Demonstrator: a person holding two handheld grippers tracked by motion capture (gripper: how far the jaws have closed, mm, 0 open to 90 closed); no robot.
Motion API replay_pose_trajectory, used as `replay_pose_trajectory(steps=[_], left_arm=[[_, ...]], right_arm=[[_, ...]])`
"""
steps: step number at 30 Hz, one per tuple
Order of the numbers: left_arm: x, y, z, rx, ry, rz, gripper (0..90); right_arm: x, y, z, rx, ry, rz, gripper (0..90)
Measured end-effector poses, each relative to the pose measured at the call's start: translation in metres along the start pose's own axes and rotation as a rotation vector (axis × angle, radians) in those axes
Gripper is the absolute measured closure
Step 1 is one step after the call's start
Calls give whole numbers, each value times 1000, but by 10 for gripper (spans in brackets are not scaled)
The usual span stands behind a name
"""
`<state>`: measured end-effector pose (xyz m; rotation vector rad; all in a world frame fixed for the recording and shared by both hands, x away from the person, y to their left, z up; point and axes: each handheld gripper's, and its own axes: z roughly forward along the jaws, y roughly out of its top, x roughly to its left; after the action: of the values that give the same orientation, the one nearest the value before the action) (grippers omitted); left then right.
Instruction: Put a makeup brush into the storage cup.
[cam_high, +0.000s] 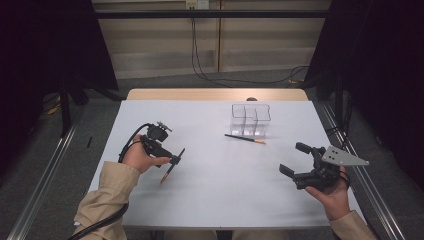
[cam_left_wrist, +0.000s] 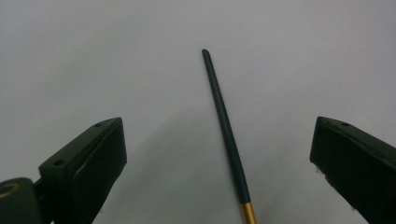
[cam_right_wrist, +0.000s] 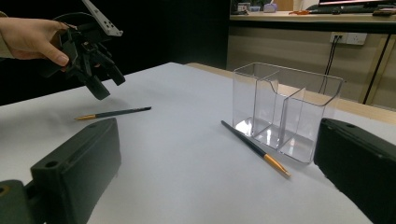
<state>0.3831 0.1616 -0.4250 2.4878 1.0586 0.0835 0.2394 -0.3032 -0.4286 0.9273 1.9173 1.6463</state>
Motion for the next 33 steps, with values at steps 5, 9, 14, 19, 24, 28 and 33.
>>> replay_pose_trajectory(steps=[5, 9, 14, 19, 24, 28, 33], left_arm=[[-2, 1, 2, 58, 5, 4, 54], [-2, 1, 4, 79, 9, 9, 106], [-4, 0, 5, 85, 6, 23, 212], [-7, 1, 4, 99, -15, 32, 337], [-9, 1, 5, 110, -22, 50, 389], [-10, 0, 6, 114, -46, 43, 440], [-12, 0, 8, 134, -79, 19, 486]], right_arm=[[0, 0, 0, 0, 2, 4, 1], [0, 0, 0, 1, 1, 3, 1], [0, 0, 0, 1, 1, 3, 1], [0, 0, -1, 3, -1, 5, 1], [0, 0, -1, 2, 2, 2, 1], [0, 0, 0, 3, 1, 1, 2], [0, 0, 0, 4, 1, -3, 3]])
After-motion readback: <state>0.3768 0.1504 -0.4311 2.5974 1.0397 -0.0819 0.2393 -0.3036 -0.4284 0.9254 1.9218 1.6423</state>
